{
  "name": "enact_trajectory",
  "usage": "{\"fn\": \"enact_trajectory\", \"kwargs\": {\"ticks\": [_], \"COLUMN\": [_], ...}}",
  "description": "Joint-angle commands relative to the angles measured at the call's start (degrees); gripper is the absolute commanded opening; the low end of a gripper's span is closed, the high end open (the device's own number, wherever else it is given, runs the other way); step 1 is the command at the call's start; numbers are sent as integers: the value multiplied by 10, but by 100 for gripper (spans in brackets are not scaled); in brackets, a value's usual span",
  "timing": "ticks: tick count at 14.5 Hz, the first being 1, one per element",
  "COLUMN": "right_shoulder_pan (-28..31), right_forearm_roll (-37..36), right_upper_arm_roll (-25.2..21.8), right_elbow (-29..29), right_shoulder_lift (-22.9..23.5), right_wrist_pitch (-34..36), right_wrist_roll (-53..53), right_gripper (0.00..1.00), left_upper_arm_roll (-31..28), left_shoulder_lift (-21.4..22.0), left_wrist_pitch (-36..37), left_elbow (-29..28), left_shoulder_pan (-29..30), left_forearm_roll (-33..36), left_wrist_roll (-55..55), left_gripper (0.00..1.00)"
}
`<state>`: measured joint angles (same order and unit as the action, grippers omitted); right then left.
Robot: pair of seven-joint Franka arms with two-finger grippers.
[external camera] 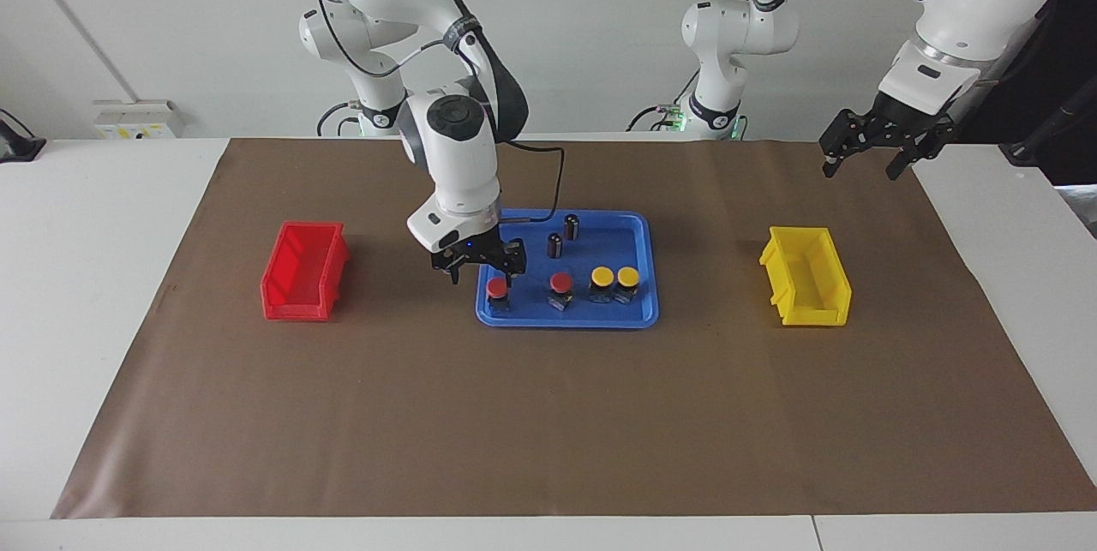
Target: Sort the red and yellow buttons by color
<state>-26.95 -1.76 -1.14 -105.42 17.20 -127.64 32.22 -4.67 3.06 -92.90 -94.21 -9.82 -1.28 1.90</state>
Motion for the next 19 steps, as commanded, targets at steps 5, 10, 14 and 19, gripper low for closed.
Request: {"fn": "enact_trajectory", "kwargs": {"ticks": [5, 10, 14, 19], "right_shoulder_pan": [-8, -11, -12, 60], "right_forearm_roll": [-2, -2, -2, -2], "right_upper_arm_roll": [-2, -2, -2, -6], "right_elbow": [-19, -22, -22, 58], "right_shoulder_lift": [8, 7, 7, -57], "right_wrist_pitch": [-31, -31, -25, 135], "right_wrist_roll": [7, 3, -4, -118], "right_gripper": [73, 54, 24, 14], "left_upper_arm_roll": [2, 19, 19, 18], "left_shoulder_lift": [27, 28, 5, -81], "left_wrist_pitch": [-15, -105, -195, -288], "left_elbow": [-36, -103, -150, -165], "left_shoulder_pan": [-2, -77, -153, -241], "left_forearm_roll": [-9, -9, -9, -7], "left_wrist_roll": [-17, -146, -229, -326], "left_gripper": [92, 84, 83, 80]}}
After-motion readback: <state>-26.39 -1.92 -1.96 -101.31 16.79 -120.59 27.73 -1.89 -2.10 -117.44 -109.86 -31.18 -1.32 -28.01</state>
